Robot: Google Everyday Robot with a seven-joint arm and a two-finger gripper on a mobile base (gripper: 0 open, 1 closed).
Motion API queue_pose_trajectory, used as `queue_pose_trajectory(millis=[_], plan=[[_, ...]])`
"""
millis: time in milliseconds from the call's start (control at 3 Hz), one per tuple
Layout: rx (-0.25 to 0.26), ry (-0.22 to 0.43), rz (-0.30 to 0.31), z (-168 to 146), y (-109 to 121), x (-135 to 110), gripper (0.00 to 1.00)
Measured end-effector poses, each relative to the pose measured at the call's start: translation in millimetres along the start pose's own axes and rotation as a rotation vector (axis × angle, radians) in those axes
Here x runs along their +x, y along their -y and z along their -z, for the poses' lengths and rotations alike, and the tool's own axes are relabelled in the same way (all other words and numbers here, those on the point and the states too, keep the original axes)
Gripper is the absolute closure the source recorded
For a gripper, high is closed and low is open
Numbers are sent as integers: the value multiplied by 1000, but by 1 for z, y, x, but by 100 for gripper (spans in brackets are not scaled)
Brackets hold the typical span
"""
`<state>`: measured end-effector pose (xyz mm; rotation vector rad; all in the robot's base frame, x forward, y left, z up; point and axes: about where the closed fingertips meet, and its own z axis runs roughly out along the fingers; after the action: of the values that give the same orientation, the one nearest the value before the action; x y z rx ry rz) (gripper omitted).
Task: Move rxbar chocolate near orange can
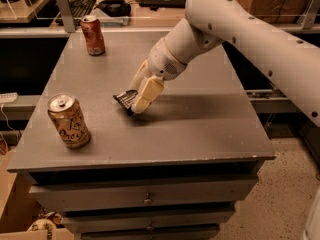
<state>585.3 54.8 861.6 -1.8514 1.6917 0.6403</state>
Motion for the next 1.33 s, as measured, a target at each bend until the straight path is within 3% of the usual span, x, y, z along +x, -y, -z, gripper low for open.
queue_pose_trajectory(millis=[333,667,1333], plan=[[-49,34,25,-15,-20,-19,84],[-97,90,30,-39,-38,-39,52],[-117,127,34,-53,-45,-53,6]])
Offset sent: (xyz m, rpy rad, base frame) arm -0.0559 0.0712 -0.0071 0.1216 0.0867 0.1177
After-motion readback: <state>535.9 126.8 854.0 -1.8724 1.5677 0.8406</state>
